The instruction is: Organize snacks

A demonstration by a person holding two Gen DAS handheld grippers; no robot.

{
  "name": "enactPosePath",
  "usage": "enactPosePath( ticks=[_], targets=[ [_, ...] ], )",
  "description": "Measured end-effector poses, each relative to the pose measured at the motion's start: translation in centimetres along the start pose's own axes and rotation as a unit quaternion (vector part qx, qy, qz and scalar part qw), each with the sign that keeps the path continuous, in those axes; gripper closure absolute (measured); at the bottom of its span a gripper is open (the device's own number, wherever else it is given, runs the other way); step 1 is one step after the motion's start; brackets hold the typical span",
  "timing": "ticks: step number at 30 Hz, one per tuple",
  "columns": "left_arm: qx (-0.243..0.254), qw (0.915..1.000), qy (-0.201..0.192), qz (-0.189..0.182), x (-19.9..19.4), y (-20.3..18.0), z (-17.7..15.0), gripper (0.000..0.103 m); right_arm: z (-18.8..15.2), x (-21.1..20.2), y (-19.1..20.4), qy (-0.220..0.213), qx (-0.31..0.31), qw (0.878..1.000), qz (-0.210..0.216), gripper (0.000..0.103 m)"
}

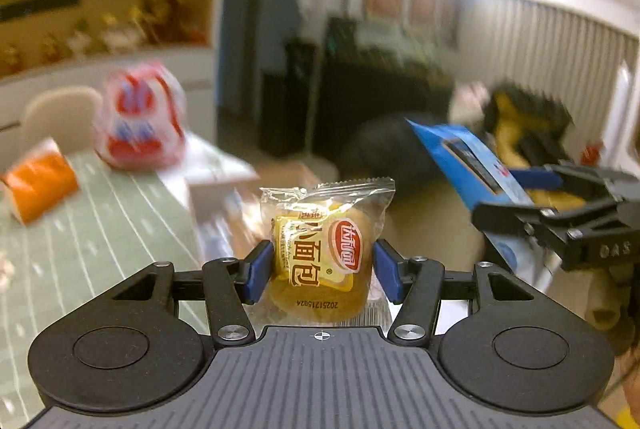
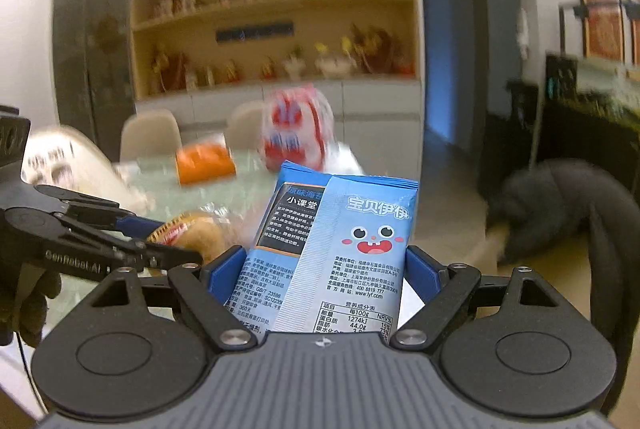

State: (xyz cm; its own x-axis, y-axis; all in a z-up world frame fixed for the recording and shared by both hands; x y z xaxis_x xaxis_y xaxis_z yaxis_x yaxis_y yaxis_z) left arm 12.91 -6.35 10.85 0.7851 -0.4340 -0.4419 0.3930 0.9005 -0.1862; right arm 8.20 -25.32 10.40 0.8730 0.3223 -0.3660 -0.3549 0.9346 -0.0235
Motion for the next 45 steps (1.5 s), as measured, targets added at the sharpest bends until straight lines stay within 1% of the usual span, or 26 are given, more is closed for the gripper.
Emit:
enactPosePath(
  ticks=[1,3,5,7,9,11,13,14,16,17,20,22,23,24,26,28,30,32,33,36,38,40,42,44,45],
  targets=[
    [-0.006,0.9999,-0.011,0.004,0.5,0.8,1.6,0.043,1.8,0.6,0.0,-0.011,-0.006,1.000,-0.001,0.018],
    [-0.021,0.9996,-0.017,0.012,2.3,2.3,4.0,0.042,4.6,2.2,-0.3,-0.019,-0.010,1.000,-0.001,0.017],
    [-0.049,0.9987,-0.010,0.008,4.9,4.1,6.0,0.042,7.1,4.8,-0.8,-0.016,-0.011,1.000,-0.004,0.017],
    [-0.100,0.9949,0.008,-0.015,8.6,6.0,6.8,0.042,8.9,8.1,-1.5,-0.003,-0.002,1.000,-0.005,0.017],
    [-0.158,0.9857,0.046,-0.034,13.0,8.1,6.0,0.042,9.9,11.2,-2.0,0.004,0.007,1.000,-0.008,0.017],
    [-0.183,0.9783,0.093,-0.030,17.1,9.9,3.7,0.043,9.9,14.9,-2.9,0.020,0.023,1.000,-0.006,0.015],
    [-0.183,0.9762,0.114,-0.025,18.9,10.9,2.2,0.044,8.6,19.0,-3.4,0.060,0.036,0.997,0.019,0.014],
    [-0.177,0.9772,0.113,-0.031,18.8,11.0,1.9,0.044,7.7,20.6,-3.7,0.081,0.046,0.995,0.023,0.014],
    [-0.160,0.9815,0.099,-0.033,17.8,11.2,2.2,0.044,5.9,22.4,-4.3,0.106,0.068,0.991,0.035,0.014],
    [-0.156,0.9830,0.090,-0.033,17.4,11.4,2.6,0.044,5.2,22.9,-4.7,0.112,0.080,0.990,0.039,0.014],
    [-0.168,0.9844,0.036,-0.035,15.3,11.8,4.1,0.044,4.0,23.8,-5.4,0.121,0.105,0.987,0.033,0.014],
    [-0.163,0.9862,0.011,-0.029,13.7,11.9,4.5,0.044,3.4,23.8,-5.6,0.128,0.111,0.985,0.018,0.014],
    [-0.158,0.9872,0.003,-0.024,12.8,11.9,4.4,0.044,3.2,23.6,-5.5,0.129,0.111,0.985,0.017,0.014],
    [-0.155,0.9876,-0.001,-0.022,12.2,12.0,4.9,0.044,3.2,23.2,-5.3,0.128,0.111,0.985,0.016,0.014],
    [-0.154,0.9877,-0.008,-0.026,10.3,11.5,4.1,0.044,3.4,21.9,-5.0,0.114,0.111,0.987,0.018,0.014],
    [-0.151,0.9880,-0.011,-0.030,8.5,10.6,3.1,0.044,3.8,20.5,-4.7,0.101,0.127,0.986,0.041,0.014],
    [-0.141,0.9896,-0.012,-0.026,6.4,9.5,1.7,0.044,3.8,19.2,-4.5,0.097,0.149,0.982,0.062,0.014],
    [-0.122,0.9925,-0.004,-0.014,4.3,8.4,-0.3,0.044,2.9,17.4,-3.6,0.098,0.164,0.979,0.072,0.014],
    [-0.109,0.9940,0.002,-0.001,3.4,7.7,-1.8,0.044,2.2,16.5,-3.1,0.100,0.165,0.979,0.069,0.014],
    [-0.076,0.9960,0.029,0.038,2.4,6.3,-6.4,0.044,-1.4,13.5,-0.7,0.113,0.132,0.985,0.020,0.014],
    [-0.058,0.9953,0.049,0.061,2.0,5.4,-9.9,0.044,-4.9,11.7,1.3,0.124,0.097,0.987,-0.026,0.014],
    [-0.053,0.9931,0.068,0.079,1.8,4.8,-12.5,0.044,-8.0,10.5,3.1,0.142,0.071,0.986,-0.052,0.014],
    [-0.057,0.9910,0.077,0.094,1.4,4.3,-14.7,0.044,-10.8,9.5,4.5,0.156,0.065,0.984,-0.062,0.014],
    [-0.063,0.9891,0.081,0.106,1.1,4.2,-16.4,0.044,-13.2,8.5,5.5,0.163,0.080,0.981,-0.067,0.014],
    [-0.059,0.9893,0.069,0.115,0.8,4.1,-16.7,0.043,-14.1,8.1,5.8,0.163,0.084,0.981,-0.069,0.013]
  ],
)
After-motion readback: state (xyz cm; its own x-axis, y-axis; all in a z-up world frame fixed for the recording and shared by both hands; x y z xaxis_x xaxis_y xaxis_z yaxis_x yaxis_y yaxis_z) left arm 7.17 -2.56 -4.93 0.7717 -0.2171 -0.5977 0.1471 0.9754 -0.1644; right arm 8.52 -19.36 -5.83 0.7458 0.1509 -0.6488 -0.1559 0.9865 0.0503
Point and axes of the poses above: each gripper's, at about its wrist camera, not at the fingertips, and x roughly the way its jaws point, y to its left, z to its top, the point moved 8 cm from there along x, roughly the way its jaws point, and after that the axes turned 5 degrees about -x, right-handed, at the moved point
